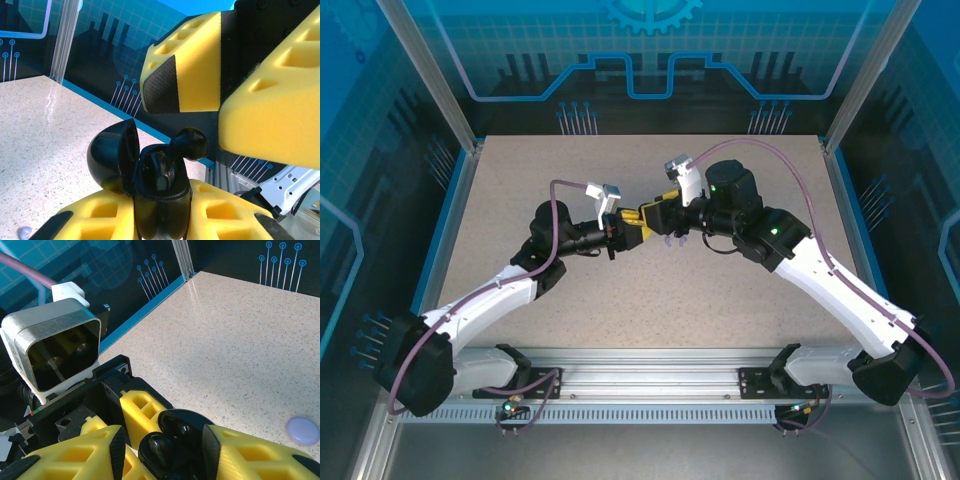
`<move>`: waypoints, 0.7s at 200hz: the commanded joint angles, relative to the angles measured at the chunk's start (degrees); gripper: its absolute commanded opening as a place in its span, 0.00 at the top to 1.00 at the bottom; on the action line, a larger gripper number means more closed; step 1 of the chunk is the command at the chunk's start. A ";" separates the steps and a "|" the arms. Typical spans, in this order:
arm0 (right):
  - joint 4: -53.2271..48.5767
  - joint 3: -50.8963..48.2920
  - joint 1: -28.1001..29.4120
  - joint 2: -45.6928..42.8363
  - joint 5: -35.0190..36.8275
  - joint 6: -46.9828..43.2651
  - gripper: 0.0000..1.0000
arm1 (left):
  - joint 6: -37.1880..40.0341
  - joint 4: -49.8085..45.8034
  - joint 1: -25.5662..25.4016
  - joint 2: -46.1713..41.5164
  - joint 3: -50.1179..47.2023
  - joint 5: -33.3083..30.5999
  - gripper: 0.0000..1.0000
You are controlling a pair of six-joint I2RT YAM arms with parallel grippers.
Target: Insert the wireless bluetooth earbuds into the charging case
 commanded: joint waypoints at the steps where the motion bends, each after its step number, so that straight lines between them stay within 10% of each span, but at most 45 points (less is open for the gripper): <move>1: -0.78 1.96 0.27 -0.75 0.95 1.09 0.52 | 1.48 0.37 -0.55 -0.32 2.28 1.80 0.88; 140: -9.19 3.46 -1.02 -2.85 0.25 -2.94 0.46 | 2.66 -3.44 -0.58 -0.50 4.16 -0.67 0.88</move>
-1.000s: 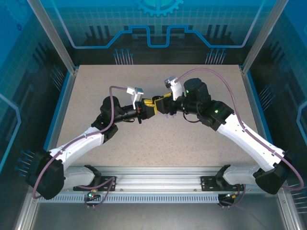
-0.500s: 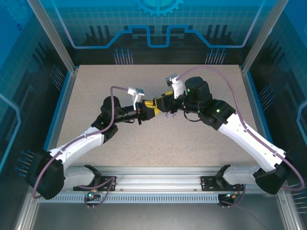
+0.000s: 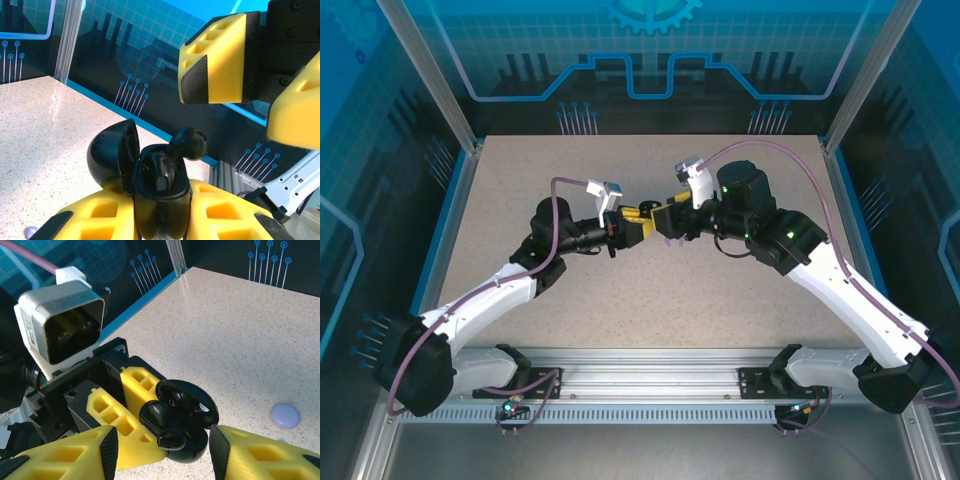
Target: Insert the wireless bluetooth earbuds into the charging case
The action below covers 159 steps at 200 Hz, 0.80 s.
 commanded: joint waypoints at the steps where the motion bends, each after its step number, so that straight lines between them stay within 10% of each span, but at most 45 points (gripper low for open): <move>1: -2.47 1.59 -0.50 0.03 -0.84 -1.30 0.46 | 1.16 -0.25 -0.45 -0.50 2.24 0.04 0.88; 159: -6.35 2.72 -0.72 2.18 5.14 -1.04 0.45 | 2.07 -0.93 -0.55 -2.14 2.03 0.59 0.88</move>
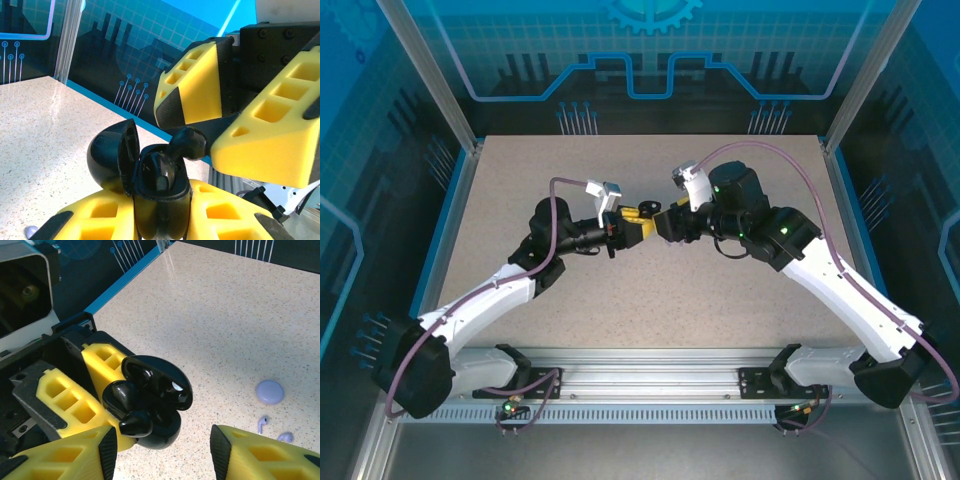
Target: Insert the wireless bluetooth earbuds into the charging case
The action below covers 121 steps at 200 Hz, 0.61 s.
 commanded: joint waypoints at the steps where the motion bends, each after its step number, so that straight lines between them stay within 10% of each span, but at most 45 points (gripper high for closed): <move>1: -1.85 1.83 -0.70 0.30 2.01 -0.41 0.45 | 1.87 -0.10 -0.49 -1.41 2.05 0.56 0.88; 121: -3.01 2.01 -0.95 0.08 3.13 -0.76 0.45 | 2.48 -0.46 -0.58 -2.03 1.92 0.99 0.88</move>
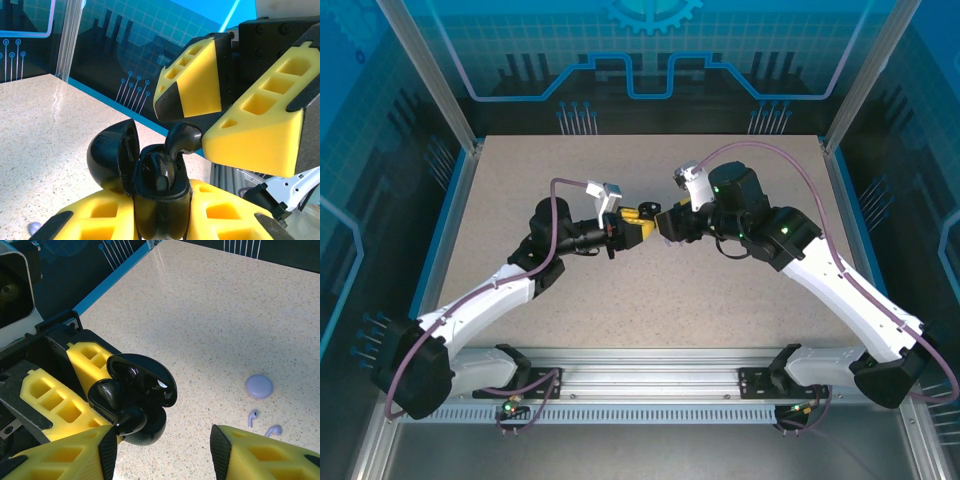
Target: Insert the wireless bluetooth earbuds into the charging case
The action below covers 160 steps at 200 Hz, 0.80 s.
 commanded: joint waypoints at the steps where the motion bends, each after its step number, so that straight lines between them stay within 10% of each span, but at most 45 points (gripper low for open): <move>1: -1.67 1.71 -0.92 0.04 1.22 -0.76 0.45 | 1.43 0.69 -0.55 -1.84 1.95 1.01 0.88; 160: -2.80 1.87 -1.41 -0.59 5.52 0.26 0.45 | 2.21 0.55 -0.60 -1.97 1.77 2.67 0.88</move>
